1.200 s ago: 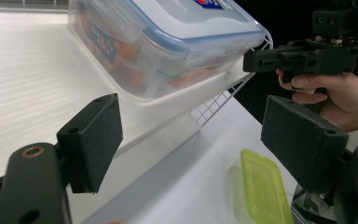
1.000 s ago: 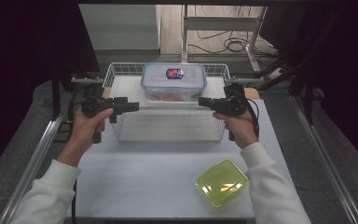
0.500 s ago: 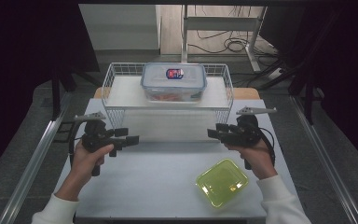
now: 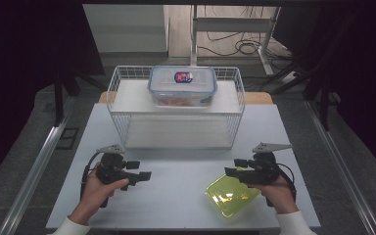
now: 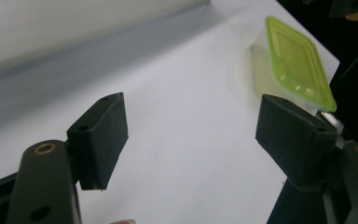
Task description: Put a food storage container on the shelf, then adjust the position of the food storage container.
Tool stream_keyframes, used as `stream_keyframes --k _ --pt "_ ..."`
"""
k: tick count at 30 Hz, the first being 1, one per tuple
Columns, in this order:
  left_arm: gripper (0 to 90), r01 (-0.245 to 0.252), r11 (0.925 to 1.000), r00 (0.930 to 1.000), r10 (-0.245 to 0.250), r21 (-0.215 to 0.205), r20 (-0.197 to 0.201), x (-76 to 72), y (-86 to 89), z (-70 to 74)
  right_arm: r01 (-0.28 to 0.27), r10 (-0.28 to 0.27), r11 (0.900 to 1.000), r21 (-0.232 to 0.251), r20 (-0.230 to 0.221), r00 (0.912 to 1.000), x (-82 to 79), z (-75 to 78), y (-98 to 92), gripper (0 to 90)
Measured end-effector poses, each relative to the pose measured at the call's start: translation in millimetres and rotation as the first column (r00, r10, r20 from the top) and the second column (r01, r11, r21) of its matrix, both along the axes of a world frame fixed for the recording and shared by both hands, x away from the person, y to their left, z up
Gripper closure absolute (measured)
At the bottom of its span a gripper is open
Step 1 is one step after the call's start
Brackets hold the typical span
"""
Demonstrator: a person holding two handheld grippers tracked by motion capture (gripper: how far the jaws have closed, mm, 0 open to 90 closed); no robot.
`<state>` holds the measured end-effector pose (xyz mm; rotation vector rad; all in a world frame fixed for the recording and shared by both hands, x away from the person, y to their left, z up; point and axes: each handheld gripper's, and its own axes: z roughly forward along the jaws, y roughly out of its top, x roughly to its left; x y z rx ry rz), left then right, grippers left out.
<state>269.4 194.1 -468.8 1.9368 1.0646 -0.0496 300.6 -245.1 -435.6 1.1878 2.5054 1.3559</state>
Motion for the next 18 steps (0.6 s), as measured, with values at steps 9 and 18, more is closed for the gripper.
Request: stream_keyframes --k 9,18 --pt "24.3 -0.003 1.0 0.9999 0.003 0.004 -0.01 -4.2 0.3 -5.8 0.023 -0.023 1.0 -0.006 -0.015 0.9996 -8.4 -9.1 -11.1 41.0" --pt "23.5 -0.017 0.9995 0.9998 0.017 0.028 -0.008 -10.3 -0.7 -11.7 0.018 -0.018 0.999 -0.034 -0.004 0.9998 -38.3 -7.1 -27.7 57.7"
